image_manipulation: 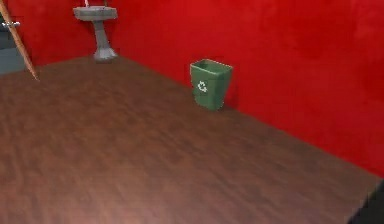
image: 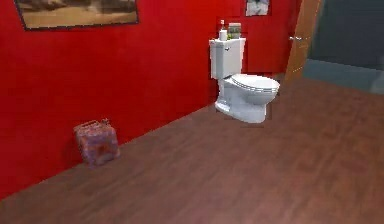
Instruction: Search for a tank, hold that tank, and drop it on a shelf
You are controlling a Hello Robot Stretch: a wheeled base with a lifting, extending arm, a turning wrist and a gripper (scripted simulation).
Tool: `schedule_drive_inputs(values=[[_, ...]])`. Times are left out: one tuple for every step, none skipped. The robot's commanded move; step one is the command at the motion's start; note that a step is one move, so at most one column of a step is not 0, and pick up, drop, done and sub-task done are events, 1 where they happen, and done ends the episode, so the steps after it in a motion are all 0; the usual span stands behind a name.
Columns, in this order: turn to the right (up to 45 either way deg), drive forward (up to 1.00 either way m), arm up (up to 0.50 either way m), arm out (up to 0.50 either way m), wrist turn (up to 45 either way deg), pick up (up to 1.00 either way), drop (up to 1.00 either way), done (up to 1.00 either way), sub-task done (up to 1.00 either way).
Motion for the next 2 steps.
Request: schedule_drive_inputs(values=[[0.0, 0.45, 0.00, 0.00, 0.0, 0.00, 0.00, 0.00, 0.00], [-45.0, 0.00, 0.00, 0.00, 0.0, 0.00, 0.00, 0.00, 0.00]])
